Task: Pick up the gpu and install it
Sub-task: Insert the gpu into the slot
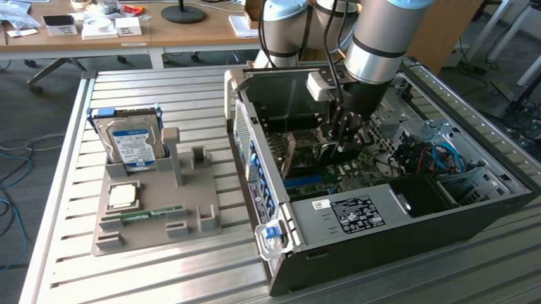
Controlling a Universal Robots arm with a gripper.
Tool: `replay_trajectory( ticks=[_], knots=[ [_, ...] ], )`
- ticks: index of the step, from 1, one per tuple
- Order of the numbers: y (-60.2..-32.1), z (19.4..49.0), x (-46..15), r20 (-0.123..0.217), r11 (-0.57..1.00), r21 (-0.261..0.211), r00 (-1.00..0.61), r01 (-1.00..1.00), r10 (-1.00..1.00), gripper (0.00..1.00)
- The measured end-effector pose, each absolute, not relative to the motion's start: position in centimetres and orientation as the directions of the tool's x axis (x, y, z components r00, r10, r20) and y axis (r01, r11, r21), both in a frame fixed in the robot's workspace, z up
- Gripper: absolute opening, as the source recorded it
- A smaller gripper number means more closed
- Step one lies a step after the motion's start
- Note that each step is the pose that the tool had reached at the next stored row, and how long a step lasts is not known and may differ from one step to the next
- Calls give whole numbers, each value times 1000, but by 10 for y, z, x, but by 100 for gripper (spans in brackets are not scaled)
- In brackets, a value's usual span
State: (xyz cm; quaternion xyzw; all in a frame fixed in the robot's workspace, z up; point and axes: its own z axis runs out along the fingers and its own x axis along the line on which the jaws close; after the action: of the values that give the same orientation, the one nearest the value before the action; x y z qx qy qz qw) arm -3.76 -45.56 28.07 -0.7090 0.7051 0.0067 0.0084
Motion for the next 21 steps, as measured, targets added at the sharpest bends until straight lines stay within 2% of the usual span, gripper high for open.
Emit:
replay_trajectory(
  ticks=[21],
  knots=[
    [-460,277,-57,-21,-6,-6,6,-1000,-1000,27]
  ],
)
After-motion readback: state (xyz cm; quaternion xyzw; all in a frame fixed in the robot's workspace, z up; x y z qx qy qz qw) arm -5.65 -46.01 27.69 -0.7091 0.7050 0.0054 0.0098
